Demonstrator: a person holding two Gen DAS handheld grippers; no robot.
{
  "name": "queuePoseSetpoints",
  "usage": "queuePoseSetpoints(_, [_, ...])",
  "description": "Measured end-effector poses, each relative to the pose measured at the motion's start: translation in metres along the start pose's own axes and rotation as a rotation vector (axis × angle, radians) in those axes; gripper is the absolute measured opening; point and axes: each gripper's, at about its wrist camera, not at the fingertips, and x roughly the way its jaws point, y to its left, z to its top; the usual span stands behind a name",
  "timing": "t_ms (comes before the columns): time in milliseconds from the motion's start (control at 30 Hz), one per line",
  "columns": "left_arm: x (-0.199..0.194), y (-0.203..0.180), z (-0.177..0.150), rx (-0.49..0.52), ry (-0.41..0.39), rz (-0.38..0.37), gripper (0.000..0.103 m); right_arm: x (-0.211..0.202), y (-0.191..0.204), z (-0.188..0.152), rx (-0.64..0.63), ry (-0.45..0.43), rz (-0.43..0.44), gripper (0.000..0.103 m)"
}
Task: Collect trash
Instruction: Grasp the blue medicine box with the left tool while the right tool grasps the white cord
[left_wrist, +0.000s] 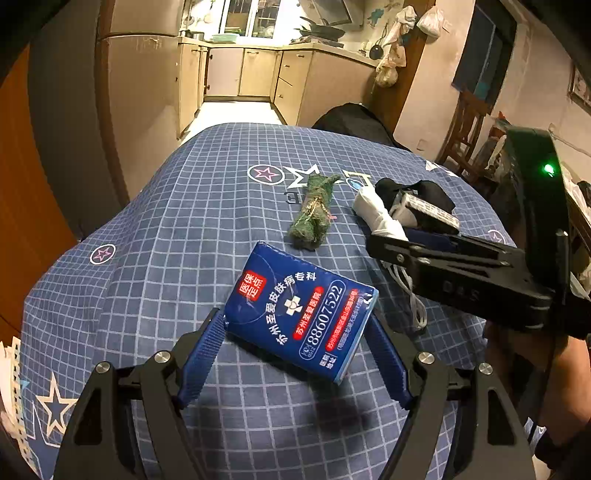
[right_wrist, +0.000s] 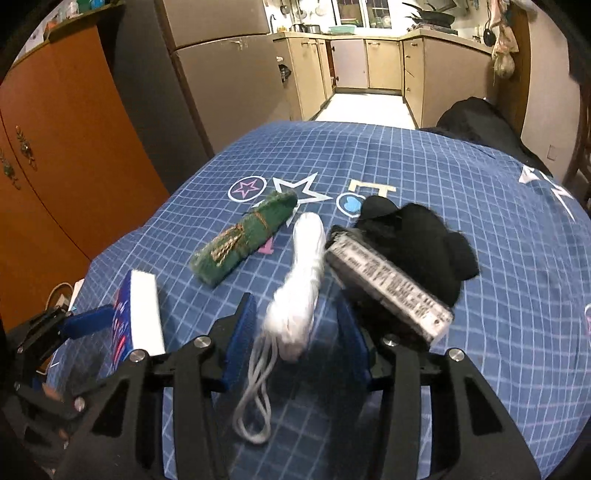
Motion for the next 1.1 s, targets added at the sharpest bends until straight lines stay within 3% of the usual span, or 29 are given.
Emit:
queuePoseSetpoints(33, [0.000, 0.000, 0.000, 0.000, 0.000, 0.000, 0.077, 0.003, 0.000, 0.002, -0.002, 0.007, -0.002, 0.045])
queuePoseSetpoints(100, [0.001, 0.000, -0.001, -0.005, 0.000, -0.002, 0.077, 0.008, 0.003, 0.005, -0.013, 0.014, -0.015, 0.028])
queuePoseSetpoints(200, [0.001, 0.000, -0.002, -0.009, 0.003, -0.002, 0.077, 0.007, 0.006, 0.002, -0.020, 0.023, -0.016, 0.022])
queuePoseSetpoints(833, [-0.030, -0.031, -0.044, 0.007, -0.030, 0.007, 0.075, -0.136, -0.015, -0.101, 0.044, -0.114, 0.033, 0.020])
queuePoseSetpoints(1100, [-0.060, -0.066, -0.056, 0.049, -0.060, -0.013, 0.075, -0.178, -0.026, -0.126, 0.097, -0.187, -0.004, 0.020])
